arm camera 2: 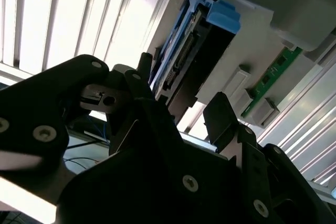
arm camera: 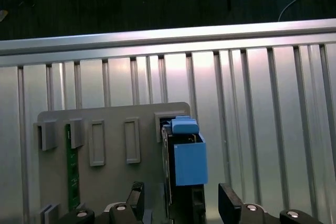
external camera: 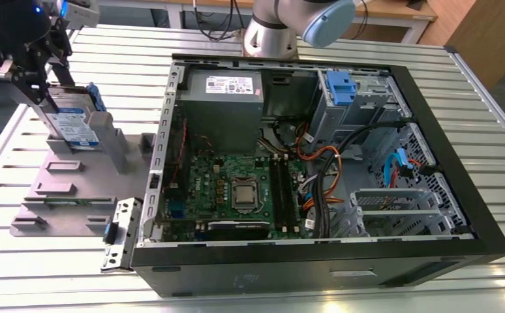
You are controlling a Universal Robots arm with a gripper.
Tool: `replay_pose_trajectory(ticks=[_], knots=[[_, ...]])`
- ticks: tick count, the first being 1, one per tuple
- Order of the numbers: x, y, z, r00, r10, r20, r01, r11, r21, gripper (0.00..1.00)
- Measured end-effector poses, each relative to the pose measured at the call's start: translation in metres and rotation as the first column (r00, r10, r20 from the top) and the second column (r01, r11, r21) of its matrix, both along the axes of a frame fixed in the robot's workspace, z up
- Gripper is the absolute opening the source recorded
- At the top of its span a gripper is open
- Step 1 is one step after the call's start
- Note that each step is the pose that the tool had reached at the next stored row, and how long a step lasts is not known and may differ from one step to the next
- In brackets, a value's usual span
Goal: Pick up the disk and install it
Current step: 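Pick up the disk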
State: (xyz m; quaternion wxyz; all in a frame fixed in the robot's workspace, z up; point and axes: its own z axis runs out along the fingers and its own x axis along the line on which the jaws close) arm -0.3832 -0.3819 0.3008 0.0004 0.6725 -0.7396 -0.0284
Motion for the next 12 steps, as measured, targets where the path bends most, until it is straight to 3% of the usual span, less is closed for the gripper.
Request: replay_pose_trajectory(ticks=[3,12], knots=[[0.0,0.0,-0.0032,1.0,0.0,0.0001,0.0,1.0,-0.0002,0.66],[0.0,0.0,-0.0034,1.0,0.0,-0.0001,0.0,1.0,-0.0005,0.65]])
